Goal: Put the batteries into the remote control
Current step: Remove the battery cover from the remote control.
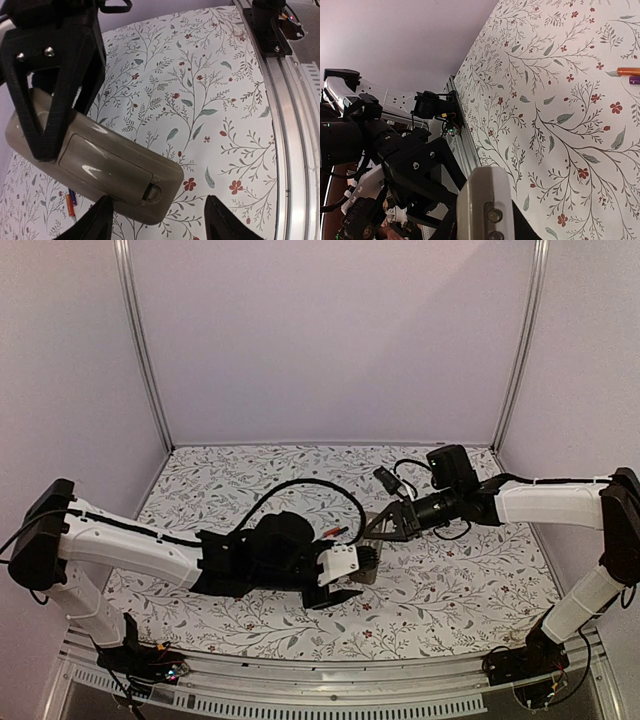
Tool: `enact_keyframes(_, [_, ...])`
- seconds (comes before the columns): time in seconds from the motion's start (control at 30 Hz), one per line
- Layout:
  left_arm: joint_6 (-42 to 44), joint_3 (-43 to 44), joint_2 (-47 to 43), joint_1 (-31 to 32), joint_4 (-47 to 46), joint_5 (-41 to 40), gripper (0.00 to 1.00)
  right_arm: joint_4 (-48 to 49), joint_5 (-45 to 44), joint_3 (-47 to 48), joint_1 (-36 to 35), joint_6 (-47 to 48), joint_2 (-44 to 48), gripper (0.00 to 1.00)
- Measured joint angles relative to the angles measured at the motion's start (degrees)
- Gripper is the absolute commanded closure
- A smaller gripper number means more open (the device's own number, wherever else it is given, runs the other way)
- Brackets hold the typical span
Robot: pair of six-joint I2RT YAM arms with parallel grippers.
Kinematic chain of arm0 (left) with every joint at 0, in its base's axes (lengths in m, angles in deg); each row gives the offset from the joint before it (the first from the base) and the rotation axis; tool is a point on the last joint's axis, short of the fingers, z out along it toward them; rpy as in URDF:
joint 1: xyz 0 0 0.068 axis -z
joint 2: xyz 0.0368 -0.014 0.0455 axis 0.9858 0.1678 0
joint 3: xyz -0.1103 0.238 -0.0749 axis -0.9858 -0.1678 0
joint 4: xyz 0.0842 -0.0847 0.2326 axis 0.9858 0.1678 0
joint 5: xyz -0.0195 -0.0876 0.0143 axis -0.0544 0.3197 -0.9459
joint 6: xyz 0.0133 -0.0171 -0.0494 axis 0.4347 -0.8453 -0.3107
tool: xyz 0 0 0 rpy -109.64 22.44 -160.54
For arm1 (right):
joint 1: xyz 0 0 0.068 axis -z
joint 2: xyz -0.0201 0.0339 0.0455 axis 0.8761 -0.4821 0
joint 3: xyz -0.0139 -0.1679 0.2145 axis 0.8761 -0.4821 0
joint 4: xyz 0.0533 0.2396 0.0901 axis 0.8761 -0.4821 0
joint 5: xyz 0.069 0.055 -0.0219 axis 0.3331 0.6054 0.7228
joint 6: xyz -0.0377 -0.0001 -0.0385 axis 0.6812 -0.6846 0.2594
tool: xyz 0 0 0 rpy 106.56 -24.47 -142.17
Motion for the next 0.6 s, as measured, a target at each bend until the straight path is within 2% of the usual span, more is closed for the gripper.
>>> enact_keyframes(0.1, [0.09, 0.00, 0.33, 0.39, -0.31, 1.90, 0.39, 1.79, 0.00, 0.00, 0.00, -0.96, 0.00, 0.70])
enact_keyframes(0.27, [0.24, 0.02, 0.92, 0.81, -0.87, 3.06, 0.39, 3.87, -1.29, 0.00, 0.07, -2.03, -0.04, 0.92])
enact_keyframes(0.33, [0.20, 0.07, 0.85, 0.87, -1.38, 2.40, 0.35, 4.15, -1.53, -0.07, 0.20, -2.29, -0.11, 0.99])
enact_keyframes(0.43, [0.17, -1.01, 0.11, 0.87, -2.82, 0.92, 0.28, 4.66, -1.92, -0.07, 0.17, -2.36, -0.13, 1.00])
enact_keyframes(0.6, [2.38, -6.05, -5.60, 0.79, -5.01, -2.36, 0.29, 5.62, -1.38, -0.07, 0.17, -2.93, -0.42, 1.00])
